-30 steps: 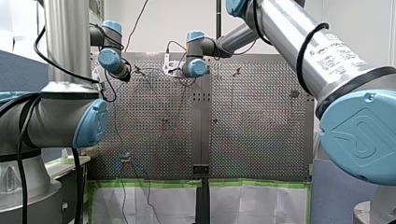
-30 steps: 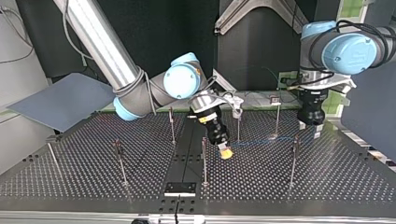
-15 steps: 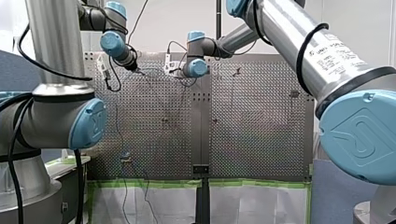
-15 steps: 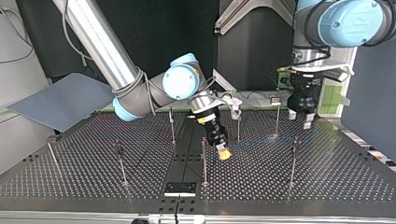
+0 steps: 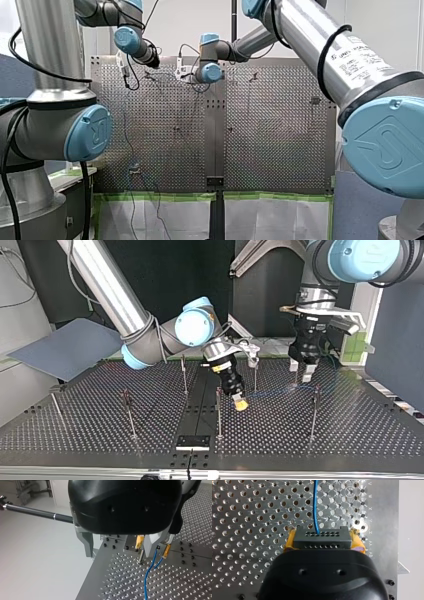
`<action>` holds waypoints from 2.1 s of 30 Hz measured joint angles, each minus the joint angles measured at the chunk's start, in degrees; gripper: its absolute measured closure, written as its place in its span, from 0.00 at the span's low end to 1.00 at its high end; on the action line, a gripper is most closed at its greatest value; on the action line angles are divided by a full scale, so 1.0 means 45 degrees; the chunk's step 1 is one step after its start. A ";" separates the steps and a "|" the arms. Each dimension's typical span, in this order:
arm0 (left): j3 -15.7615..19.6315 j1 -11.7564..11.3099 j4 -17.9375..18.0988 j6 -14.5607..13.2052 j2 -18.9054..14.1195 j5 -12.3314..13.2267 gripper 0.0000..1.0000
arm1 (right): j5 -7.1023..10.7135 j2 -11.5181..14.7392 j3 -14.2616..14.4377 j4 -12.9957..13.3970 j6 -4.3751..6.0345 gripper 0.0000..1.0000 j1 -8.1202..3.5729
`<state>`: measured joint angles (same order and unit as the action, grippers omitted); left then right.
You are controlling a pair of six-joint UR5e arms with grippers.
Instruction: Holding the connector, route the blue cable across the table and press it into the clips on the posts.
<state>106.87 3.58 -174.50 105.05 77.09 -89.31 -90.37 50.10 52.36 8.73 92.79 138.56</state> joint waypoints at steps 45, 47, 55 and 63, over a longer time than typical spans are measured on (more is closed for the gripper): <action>-0.1739 0.0388 0.2133 -0.0828 0.4708 -0.1724 0.73 | 0.0081 -0.0005 -0.0002 -0.0085 0.0029 1.00 -0.0066; -0.1734 0.0391 0.2164 -0.0846 0.4695 -0.1893 0.93 | 0.0081 -0.0005 -0.0001 -0.0106 0.0030 1.00 -0.0060; -0.1726 0.0421 0.2059 -0.0722 0.4670 -0.2477 1.00 | 0.0032 -0.0008 0.0005 -0.0252 0.0043 1.00 0.0012; -0.1363 0.0573 0.1538 -0.0820 0.4643 -0.2985 1.00 | -0.0238 -0.0044 0.0106 -0.0607 0.0048 1.00 0.0105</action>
<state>100.74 6.15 -167.57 101.36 97.98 -102.75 -91.44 49.90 52.84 6.00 93.00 139.03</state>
